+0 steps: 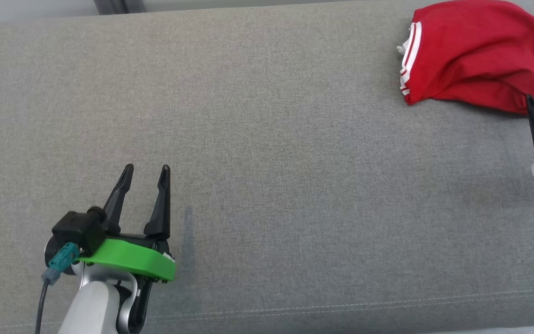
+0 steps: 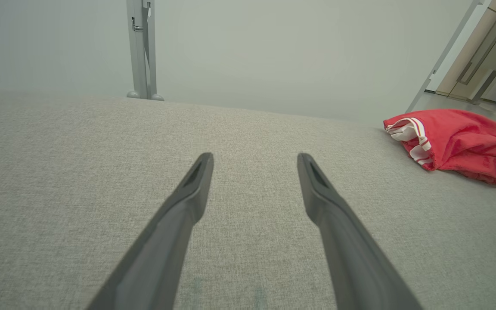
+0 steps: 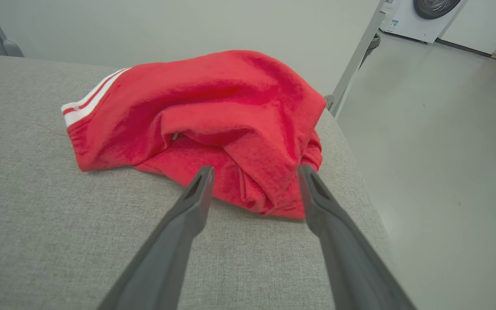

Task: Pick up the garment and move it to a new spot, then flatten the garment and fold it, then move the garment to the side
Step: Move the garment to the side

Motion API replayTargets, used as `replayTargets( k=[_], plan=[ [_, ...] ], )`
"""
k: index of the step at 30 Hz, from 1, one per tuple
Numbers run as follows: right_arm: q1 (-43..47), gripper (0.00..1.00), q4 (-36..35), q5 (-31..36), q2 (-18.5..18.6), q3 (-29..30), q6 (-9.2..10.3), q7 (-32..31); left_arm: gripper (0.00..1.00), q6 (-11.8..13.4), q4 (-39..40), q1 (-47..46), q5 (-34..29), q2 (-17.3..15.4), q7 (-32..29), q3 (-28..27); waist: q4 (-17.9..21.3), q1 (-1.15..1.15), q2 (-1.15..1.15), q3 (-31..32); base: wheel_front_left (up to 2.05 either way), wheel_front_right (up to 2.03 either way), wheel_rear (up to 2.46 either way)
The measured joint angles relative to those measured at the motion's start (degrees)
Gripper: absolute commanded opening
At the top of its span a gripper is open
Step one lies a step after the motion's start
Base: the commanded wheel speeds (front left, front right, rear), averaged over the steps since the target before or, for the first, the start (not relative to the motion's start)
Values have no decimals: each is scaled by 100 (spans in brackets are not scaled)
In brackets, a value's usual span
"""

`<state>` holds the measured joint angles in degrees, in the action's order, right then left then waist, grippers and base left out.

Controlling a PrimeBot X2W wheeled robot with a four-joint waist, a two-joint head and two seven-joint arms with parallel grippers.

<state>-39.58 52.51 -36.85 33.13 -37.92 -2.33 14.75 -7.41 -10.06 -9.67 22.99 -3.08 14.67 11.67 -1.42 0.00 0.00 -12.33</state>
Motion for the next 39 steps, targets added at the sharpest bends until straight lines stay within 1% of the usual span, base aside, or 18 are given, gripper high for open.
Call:
replayTargets(
  k=[1, 2, 4, 7, 9, 13, 17, 20, 22, 24, 25, 26, 28, 33, 39],
  plan=[
    [-32, 100, 20, 13, -13, -12, 13, 0, 100, 0, 8, -1, 0, 0, 0, 20, -13, 0, 0, -29, 0, 0, 0],
    [-68, 100, 53, 23, -27, -23, 75, 0, 100, 0, 19, -3, 0, 0, 0, 45, -28, 0, 0, -59, 0, 0, 0],
    [-136, 100, 145, 80, -35, -37, 135, -3, 100, 0, 40, -7, -4, 1, 0, 90, -60, 0, 0, -115, 0, 0, 0],
    [-192, 100, 307, 118, -51, -41, 238, -134, 100, 0, 60, -9, -8, -3, 0, 102, -114, 0, 0, -202, 0, 0, 0],
    [-221, 100, 382, 118, -53, -43, 253, -168, 100, 0, 69, -10, -8, -10, 0, 100, -152, 0, 0, -261, 0, 0, 0],
    [-331, 100, 476, 118, -52, -30, 350, -170, 100, 0, 90, -30, -8, -15, 0, 100, -236, 0, 0, -378, 0, 0, 0],
    [-494, 100, 530, 119, -62, -7, 409, -219, 100, 0, 135, -43, -8, -33, 0, 71, -306, 0, 0, -504, 0, 0, 0],
    [-577, 100, 598, 119, -80, -4, 494, -229, 100, 0, 143, -91, -8, -36, 0, 62, -348, 0, 0, -598, 0, 0, 0],
    [-595, 100, 666, 119, -97, -3, 500, -297, 100, 0, 146, -122, -8, -36, 0, 57, -376, 0, 0, -648, 0, 0, 0],
    [-603, 91, 742, 119, -133, -3, 516, -348, 100, 0, 147, -124, -8, -38, 0, 21, -401, 0, 0, -686, 0, 0, 0],
    [-603, 61, 766, 119, -160, 1, 548, -347, 100, 0, 147, -124, -8, -43, 0, 2, -410, 0, 0, -698, 0, 0, 0],
    [-605, 28, 777, 119, -185, 4, 558, -344, 100, 0, 147, -125, -8, -48, 0, -11, -416, 0, 0, -706, 0, 0, 0],
    [-627, 0, 802, 119, -201, 22, 599, -321, 100, 0, 147, -125, -8, -55, 0, -24, -423, 0, 0, -715, 0, 0, 0],
    [-652, 0, 905, 85, -185, 158, 602, -266, 100, 0, 136, -125, -8, -54, 0, -55, -419, 0, 0, -708, 0, 0, 0],
    [-608, 0, 916, -190, -133, 447, 603, -154, 100, 0, 129, -125, -8, -54, 0, -93, -377, 0, 0, -668, 0, 0, 0]
  ],
)
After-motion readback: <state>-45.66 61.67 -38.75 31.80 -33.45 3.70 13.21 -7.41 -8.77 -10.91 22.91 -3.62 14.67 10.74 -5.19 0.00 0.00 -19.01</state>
